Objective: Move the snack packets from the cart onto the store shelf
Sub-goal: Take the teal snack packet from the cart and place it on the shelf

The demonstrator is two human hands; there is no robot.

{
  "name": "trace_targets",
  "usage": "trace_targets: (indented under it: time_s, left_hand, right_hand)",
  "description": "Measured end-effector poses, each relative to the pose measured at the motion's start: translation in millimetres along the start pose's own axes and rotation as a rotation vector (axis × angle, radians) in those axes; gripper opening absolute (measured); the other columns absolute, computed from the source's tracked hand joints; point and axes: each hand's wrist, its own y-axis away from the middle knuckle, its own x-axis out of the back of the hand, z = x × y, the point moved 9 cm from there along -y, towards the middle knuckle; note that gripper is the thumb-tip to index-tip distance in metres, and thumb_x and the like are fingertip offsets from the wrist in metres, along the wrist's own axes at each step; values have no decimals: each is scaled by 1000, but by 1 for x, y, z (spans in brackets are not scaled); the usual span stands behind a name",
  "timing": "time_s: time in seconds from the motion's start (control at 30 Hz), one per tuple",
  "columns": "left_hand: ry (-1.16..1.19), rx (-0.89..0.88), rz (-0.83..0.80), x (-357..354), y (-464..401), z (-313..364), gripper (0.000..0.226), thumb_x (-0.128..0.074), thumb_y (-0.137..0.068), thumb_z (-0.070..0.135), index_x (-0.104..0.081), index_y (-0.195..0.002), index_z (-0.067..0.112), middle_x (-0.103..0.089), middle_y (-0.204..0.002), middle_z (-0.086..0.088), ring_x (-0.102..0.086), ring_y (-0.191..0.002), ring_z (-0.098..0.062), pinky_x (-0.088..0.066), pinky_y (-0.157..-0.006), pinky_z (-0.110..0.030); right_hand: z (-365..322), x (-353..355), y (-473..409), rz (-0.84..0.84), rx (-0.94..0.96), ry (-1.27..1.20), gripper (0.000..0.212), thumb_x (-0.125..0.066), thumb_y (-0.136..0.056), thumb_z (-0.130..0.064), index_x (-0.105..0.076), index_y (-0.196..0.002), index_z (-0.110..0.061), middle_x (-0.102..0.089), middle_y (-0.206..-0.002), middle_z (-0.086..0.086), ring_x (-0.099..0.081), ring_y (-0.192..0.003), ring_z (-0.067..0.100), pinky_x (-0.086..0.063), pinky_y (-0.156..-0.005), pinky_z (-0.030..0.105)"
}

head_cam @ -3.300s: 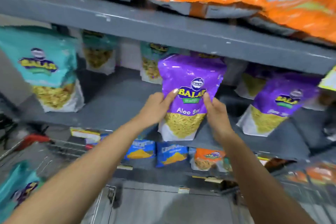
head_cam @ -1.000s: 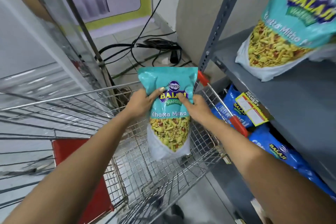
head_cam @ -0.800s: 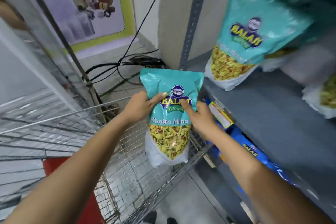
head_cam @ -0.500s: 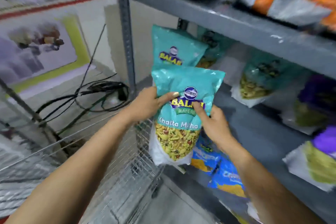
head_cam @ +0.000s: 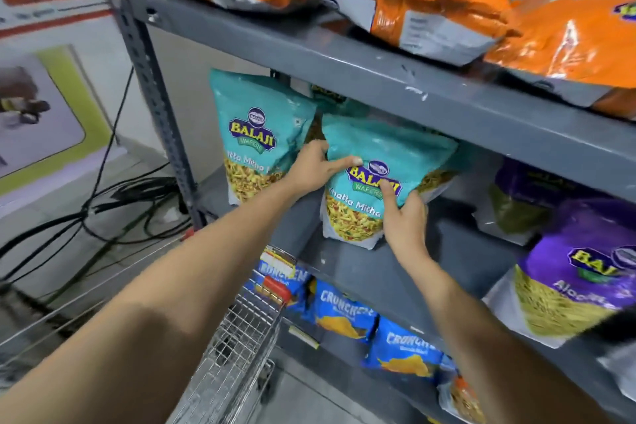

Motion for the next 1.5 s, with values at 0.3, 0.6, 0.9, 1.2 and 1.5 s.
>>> trace_targets:
  time_s: [0.3,0.6,0.9,1.2,1.5]
  left_hand:
    - [43,-5,325,19,44,-50,33,-76,-81,36,-70,-103,12,-74,-92,8,-71,-89,-1,-56,-78,-18]
    - [-299,312,716,104,132,-147,85,-82,-49,66,-47,-117,29,-63,-116,-3,-63,-107,-25,-52,-94,-45]
    - [-338,345,508,103,94,-177,129,-89,-42,61,-24,-145,17,-44,-147,-9,-35,-141,-32,-17,-121,-58]
    - [-318,299,556,103,98,-180,117,-85,-46,62,-27,-141,26,-48,-139,-4,-39,-135,-31,-24,-117,-59]
    - [-296,265,544,103,100,-177,113,-88,-49,56,-30,-141,26,-48,-138,-4,-38,-134,-29,-30,-114,-59]
  right_hand:
    - [58,-26,1,-224,-114,-234,92,-90,-53,-51,-50,-131,-24,-66,-127,-7,-62,-120,11,-50,-101,38]
    - [104,-51,17,-270,-177,-125,113,-93,-43,-35,-32,-137,-46,-56,-136,-11,-54,-129,13,-43,-111,46]
    - [118,-55,28,-193,-199,-98,106,-95,-49,-31,-36,-137,-40,-58,-135,-6,-56,-126,14,-48,-106,37]
    - [113,-48,48,-124,-179,-85,85,-93,-57,-27,-35,-115,-48,-60,-117,-14,-61,-113,12,-51,-90,24]
    - [110,-42,55,-149,-199,-91,86,-93,-57,-20,-39,-119,-42,-62,-123,-6,-62,-114,12,-52,-89,24]
